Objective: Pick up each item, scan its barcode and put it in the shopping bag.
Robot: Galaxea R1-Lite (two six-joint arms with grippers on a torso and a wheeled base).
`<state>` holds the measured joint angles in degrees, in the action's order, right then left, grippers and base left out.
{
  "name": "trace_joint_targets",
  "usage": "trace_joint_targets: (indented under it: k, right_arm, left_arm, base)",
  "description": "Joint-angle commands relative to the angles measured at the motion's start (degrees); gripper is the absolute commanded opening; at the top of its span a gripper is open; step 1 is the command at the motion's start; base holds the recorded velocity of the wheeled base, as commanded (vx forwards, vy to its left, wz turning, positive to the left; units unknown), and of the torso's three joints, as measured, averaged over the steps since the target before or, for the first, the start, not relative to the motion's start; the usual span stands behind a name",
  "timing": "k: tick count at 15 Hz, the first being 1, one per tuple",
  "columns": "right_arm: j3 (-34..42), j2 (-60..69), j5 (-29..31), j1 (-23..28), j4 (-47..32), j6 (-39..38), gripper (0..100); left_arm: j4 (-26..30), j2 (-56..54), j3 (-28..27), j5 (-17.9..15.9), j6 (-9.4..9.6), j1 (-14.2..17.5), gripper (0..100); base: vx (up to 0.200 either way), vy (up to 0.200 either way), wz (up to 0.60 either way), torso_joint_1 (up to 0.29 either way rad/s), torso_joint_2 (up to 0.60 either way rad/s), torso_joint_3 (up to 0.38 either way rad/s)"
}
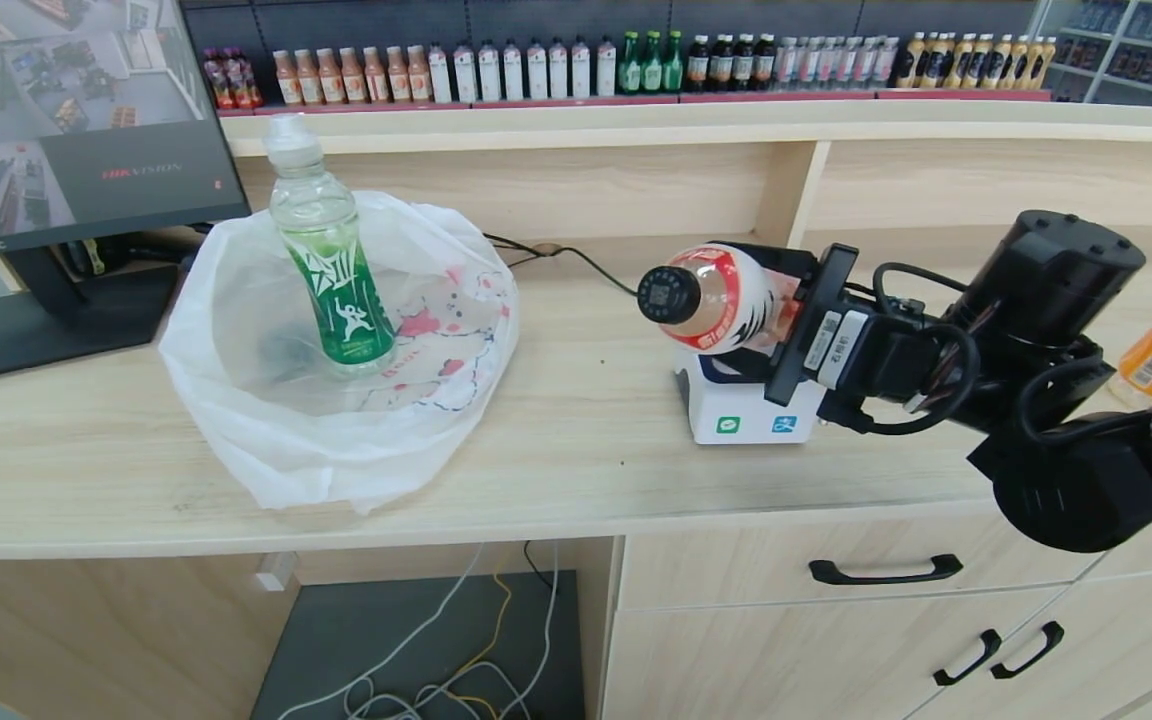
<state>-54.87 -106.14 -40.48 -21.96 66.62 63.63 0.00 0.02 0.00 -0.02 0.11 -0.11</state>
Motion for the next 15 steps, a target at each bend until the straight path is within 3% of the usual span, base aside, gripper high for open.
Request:
trace_joint_targets:
  k: [1, 15]
  right_arm:
    - [0.3, 0.1, 0.0, 0.0, 0.0, 0.0, 0]
    - [0.7, -0.1, 0.5, -0.1, 1.8, -2.2, 0]
  left_arm:
    - [0.0, 0.0, 0.0, 0.0, -0.02, 0.0, 100]
    - [0.0, 0.0, 0.0, 0.0, 0.07, 0.0, 100]
  base:
    - [0.000, 0.000, 0.00, 0.000, 0.00, 0.000]
    - [0.000, 0.000, 0.00, 0.000, 0.00, 0.000]
